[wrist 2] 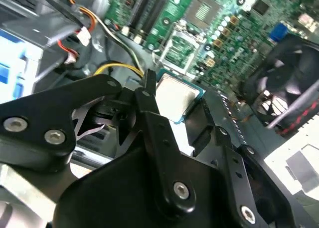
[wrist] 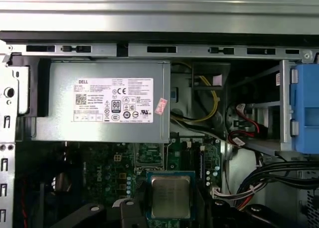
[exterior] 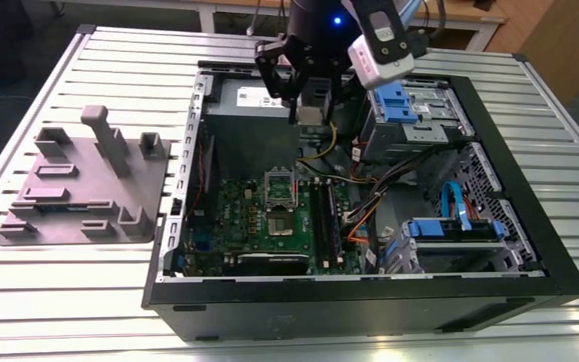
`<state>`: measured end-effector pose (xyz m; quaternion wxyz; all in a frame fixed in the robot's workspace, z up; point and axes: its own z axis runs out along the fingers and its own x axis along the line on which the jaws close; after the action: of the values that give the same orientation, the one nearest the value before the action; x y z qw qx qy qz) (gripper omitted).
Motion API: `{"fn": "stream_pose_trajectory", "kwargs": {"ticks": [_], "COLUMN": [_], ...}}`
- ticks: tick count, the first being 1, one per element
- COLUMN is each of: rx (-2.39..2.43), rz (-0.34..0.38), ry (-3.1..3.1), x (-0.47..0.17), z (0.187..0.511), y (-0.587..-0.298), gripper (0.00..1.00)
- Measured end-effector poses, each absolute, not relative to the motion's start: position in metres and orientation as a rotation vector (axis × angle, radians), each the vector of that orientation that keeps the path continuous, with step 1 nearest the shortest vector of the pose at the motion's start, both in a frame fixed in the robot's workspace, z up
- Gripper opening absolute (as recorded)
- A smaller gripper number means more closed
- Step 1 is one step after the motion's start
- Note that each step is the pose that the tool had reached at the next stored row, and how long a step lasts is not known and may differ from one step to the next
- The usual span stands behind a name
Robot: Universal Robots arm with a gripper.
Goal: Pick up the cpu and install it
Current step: 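Pick up the cpu and move it towards the insertion slot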
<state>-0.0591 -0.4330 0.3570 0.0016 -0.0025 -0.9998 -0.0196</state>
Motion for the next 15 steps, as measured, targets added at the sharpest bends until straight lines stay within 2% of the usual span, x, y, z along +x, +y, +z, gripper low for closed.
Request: {"fn": "stream_pose_trajectory", "kwargs": {"ticks": [15], "rx": [-0.085], "rz": [-0.061], "ry": [-3.138], "x": [-0.0573], "z": [0.3556], "y": [-0.4341], "gripper": [0.47]}}
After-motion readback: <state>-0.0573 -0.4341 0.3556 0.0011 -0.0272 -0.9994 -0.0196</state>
